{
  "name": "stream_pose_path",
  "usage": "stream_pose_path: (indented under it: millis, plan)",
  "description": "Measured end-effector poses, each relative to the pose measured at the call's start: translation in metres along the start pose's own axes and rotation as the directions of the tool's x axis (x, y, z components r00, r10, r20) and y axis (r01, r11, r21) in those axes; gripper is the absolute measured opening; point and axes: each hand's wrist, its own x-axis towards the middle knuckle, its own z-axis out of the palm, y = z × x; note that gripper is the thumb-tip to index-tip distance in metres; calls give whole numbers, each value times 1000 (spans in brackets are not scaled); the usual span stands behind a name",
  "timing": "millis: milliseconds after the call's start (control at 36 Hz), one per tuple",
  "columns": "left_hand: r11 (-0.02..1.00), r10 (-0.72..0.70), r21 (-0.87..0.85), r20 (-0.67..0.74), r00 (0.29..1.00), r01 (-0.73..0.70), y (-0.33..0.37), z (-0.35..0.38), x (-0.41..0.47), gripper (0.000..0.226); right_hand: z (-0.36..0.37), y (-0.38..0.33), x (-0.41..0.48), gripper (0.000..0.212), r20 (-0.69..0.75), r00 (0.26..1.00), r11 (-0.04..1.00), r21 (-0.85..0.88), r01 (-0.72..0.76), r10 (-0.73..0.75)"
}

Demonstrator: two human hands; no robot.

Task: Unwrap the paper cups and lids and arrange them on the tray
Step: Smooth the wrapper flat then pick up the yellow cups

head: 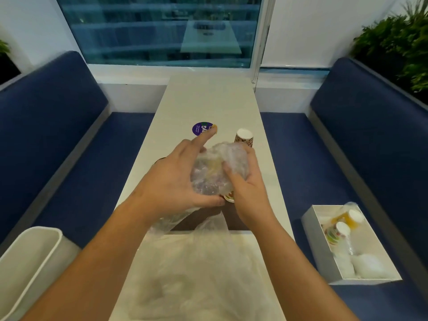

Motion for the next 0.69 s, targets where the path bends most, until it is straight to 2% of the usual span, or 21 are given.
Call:
stream_pose_path:
  millis: [56,111,167,222,333,444,500,583,694]
  plan:
    - [996,-69,68,60,996,65,-4,0,-6,133,-5,4,-2,27,-32,999,998,45,-38,39]
    - [981,-131,157,139,982,109,-12,1,-11,128,-12,9,-3,21,-43,998,996,83,-41,45]
    - [951,-181,286,203,962,119,-23,5,-16,112,-20,10,-6,28,-55,996,993,98,-65,70]
    - [935,-242,317,242,940,159,-34,8,-20,89,-29,13,-8,34,-57,992,988,109,-109,116]
    - [938,-300,261,282,911,228,-55,13,-33,49,-55,28,-16,20,-201,958,979,32,-203,205]
    - [947,-309,183,290,906,264,-77,12,-52,23,-81,47,-32,10,-455,854,953,-36,-302,253]
    - [945,-327,110,314,891,308,-87,11,-62,18,-92,54,-44,8,-525,817,934,-105,-341,239]
    - [920,-359,-21,361,861,392,-96,7,-74,25,-102,61,-68,2,-575,795,907,-202,-370,196]
    - [903,-393,-24,358,847,429,-112,16,-82,29,-108,81,-99,8,-561,822,775,-475,-418,99]
